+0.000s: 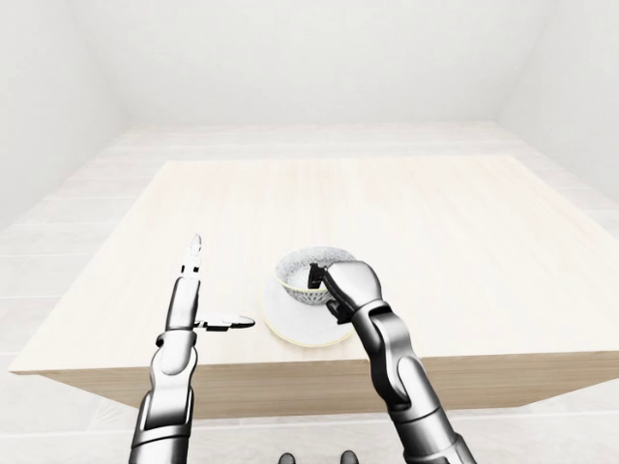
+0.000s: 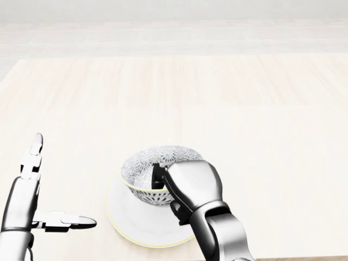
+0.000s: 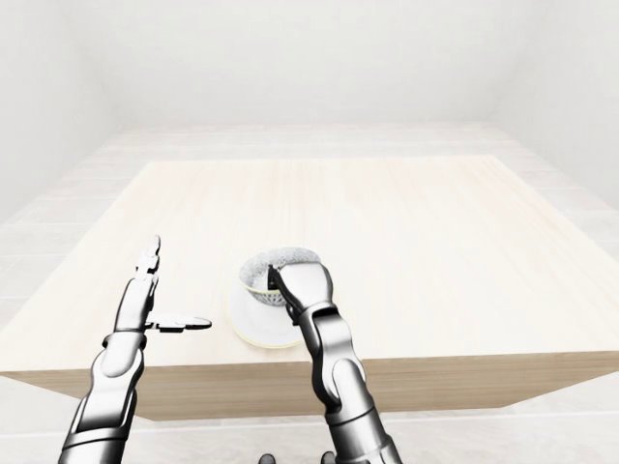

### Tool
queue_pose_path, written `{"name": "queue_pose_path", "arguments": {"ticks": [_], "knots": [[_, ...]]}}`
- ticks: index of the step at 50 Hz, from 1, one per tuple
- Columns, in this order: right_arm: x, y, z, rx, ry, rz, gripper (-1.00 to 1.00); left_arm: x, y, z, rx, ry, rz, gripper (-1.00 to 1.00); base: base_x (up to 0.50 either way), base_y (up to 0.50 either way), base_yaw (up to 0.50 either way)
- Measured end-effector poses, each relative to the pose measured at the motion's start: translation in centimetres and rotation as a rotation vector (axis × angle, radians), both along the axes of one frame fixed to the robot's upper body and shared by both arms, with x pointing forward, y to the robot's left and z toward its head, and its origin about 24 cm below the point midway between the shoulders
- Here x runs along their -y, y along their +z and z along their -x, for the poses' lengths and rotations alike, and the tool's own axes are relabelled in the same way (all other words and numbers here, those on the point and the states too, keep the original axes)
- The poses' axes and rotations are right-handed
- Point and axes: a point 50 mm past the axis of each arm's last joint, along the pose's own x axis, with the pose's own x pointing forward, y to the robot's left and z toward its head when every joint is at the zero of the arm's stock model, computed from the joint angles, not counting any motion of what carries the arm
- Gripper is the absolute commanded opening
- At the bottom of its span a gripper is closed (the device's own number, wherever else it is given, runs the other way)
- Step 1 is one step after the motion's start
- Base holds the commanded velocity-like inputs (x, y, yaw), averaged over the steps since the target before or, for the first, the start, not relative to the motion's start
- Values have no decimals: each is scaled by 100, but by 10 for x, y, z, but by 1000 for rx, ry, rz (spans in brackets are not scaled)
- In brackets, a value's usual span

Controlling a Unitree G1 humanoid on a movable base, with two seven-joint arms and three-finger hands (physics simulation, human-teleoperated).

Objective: Put the bowl on the plate.

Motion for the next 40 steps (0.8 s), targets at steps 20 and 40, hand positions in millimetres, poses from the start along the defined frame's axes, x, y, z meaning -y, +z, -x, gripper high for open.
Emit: {"name": "queue_pose_path", "arguments": {"ticks": [20, 40], "knots": [[0, -1, 6, 4, 2, 5, -32, -1, 1, 0, 4, 4, 1, 100, 0, 0, 0], [1, 3, 7, 27, -6, 1, 55, -2, -2, -1, -6, 17, 1, 100, 0, 0, 0]]}}
